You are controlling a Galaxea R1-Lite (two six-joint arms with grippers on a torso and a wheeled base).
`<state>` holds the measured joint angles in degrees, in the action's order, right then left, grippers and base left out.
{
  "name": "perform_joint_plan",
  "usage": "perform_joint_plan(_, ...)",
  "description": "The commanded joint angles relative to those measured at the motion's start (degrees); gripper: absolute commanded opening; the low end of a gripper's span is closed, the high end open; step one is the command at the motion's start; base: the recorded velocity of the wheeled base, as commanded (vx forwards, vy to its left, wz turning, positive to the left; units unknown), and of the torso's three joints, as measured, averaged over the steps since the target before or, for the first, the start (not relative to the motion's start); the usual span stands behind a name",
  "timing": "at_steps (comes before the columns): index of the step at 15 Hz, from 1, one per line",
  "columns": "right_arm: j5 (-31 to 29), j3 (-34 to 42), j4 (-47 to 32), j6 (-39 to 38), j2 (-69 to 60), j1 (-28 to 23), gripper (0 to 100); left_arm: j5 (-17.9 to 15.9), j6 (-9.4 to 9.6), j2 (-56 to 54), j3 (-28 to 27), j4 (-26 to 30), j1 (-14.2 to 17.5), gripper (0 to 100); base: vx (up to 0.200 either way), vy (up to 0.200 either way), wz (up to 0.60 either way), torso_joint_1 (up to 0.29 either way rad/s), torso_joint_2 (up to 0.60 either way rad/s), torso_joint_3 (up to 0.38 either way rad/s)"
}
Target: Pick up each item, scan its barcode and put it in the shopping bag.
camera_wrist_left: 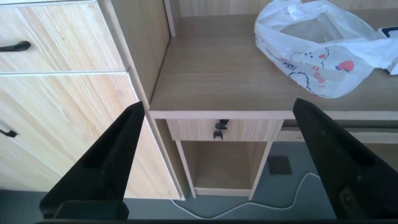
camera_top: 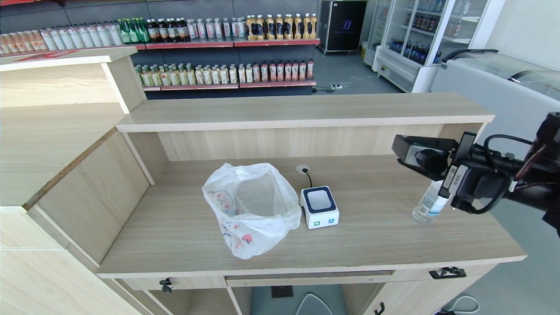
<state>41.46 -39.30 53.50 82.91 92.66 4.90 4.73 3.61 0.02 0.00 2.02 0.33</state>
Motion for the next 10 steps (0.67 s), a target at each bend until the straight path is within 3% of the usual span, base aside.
perform_joint_plan(1, 1.3, 2.7, 2.2, 8.1, -10.7, 5.4, 0, 0.0, 0.00, 0.0, 0.0, 0.0, 0.0, 100, 0.000, 0.000, 0.00, 0.000, 0.00, 0.000)
perform_joint_plan(4, 1.3, 6.4, 10.8, 18.3, -14.4, 14.2, 0, 0.0, 0.00, 0.0, 0.0, 0.0, 0.0, 100, 0.000, 0.000, 0.00, 0.000, 0.00, 0.000)
perform_joint_plan(5, 1.2, 9.2, 13.4, 22.2, -14.5, 19.4, 0, 0.0, 0.00, 0.0, 0.0, 0.0, 0.0, 100, 0.000, 0.000, 0.00, 0.000, 0.00, 0.000)
perform_joint_plan(6, -0.7, 10.3, 17.9, 28.4, -14.3, 25.2, 0, 0.0, 0.00, 0.0, 0.0, 0.0, 0.0, 100, 0.000, 0.000, 0.00, 0.000, 0.00, 0.000)
perform_joint_plan(7, -2.5, 10.4, 20.4, 31.4, -14.2, 27.0, 0, 0.0, 0.00, 0.0, 0.0, 0.0, 0.0, 100, 0.000, 0.000, 0.00, 0.000, 0.00, 0.000)
perform_joint_plan(10, -4.4, 11.5, 20.9, 38.3, -10.9, 34.9, 0, 0.0, 0.00, 0.0, 0.0, 0.0, 0.0, 100, 0.000, 0.000, 0.00, 0.000, 0.00, 0.000)
